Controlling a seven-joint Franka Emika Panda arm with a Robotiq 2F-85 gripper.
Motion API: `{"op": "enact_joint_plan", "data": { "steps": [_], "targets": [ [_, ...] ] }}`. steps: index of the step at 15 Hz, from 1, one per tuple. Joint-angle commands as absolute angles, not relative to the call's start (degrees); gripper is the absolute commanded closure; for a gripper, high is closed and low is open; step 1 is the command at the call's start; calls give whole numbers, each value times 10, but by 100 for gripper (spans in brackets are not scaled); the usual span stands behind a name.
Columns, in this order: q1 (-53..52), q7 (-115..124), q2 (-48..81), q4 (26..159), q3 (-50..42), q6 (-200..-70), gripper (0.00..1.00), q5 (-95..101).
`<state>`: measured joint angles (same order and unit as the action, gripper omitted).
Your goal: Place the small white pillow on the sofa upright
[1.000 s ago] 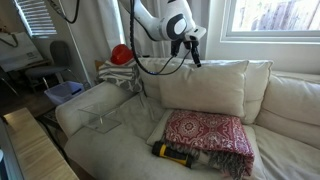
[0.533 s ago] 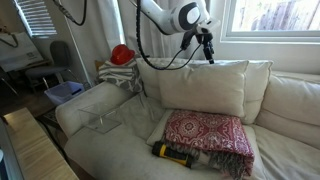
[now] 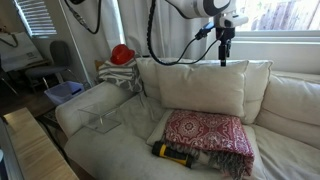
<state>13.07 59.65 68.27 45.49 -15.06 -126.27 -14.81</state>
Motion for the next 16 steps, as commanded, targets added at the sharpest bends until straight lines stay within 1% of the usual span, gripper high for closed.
{"op": "enact_joint_plan", "data": {
  "steps": [1,4,5,8,13,16],
  "targets": [
    [177,640,760,340,-126,-1232,0,-186],
    [192,706,791,307,-119,-1255,0,-213],
    [199,738,789,314,-102,-1274,0,-182],
    [199,834,815,289,-111,-1313,0,-161],
    [206,925,839,259,-83,-1312,0,-153],
    [209,956,858,236,-76,-1336,0,-145]
  ]
}}
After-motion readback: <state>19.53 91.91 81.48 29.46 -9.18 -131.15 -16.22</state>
